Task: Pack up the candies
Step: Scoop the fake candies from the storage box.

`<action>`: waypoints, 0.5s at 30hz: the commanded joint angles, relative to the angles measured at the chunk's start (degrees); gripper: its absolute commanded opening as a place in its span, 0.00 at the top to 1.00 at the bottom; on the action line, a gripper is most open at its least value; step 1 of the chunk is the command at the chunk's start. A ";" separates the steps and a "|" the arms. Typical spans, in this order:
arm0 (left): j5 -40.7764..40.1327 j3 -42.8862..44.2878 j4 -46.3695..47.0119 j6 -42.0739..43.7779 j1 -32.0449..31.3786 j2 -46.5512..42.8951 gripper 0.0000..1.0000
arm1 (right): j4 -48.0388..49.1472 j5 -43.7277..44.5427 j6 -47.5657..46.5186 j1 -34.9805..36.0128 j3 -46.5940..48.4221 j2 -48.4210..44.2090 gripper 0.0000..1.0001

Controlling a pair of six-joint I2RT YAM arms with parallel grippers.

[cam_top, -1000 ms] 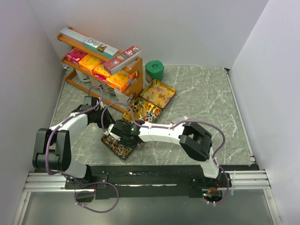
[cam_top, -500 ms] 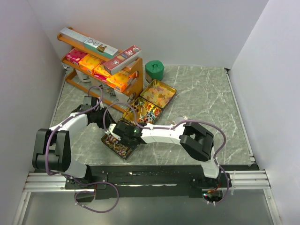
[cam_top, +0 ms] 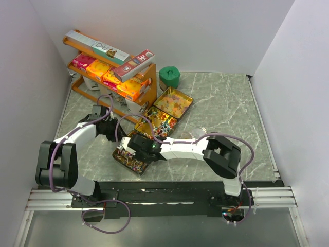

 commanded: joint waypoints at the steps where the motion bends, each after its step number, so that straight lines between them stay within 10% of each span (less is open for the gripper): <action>1: -0.61 1.92 -3.87 -0.32 -0.28 1.09 0.99 | 6.15 3.14 -0.42 -0.16 0.34 -4.92 1.00; 15: -0.61 3.95 -4.13 1.53 -0.28 2.41 0.99 | 6.41 3.14 -1.83 -0.07 -2.55 -8.52 1.00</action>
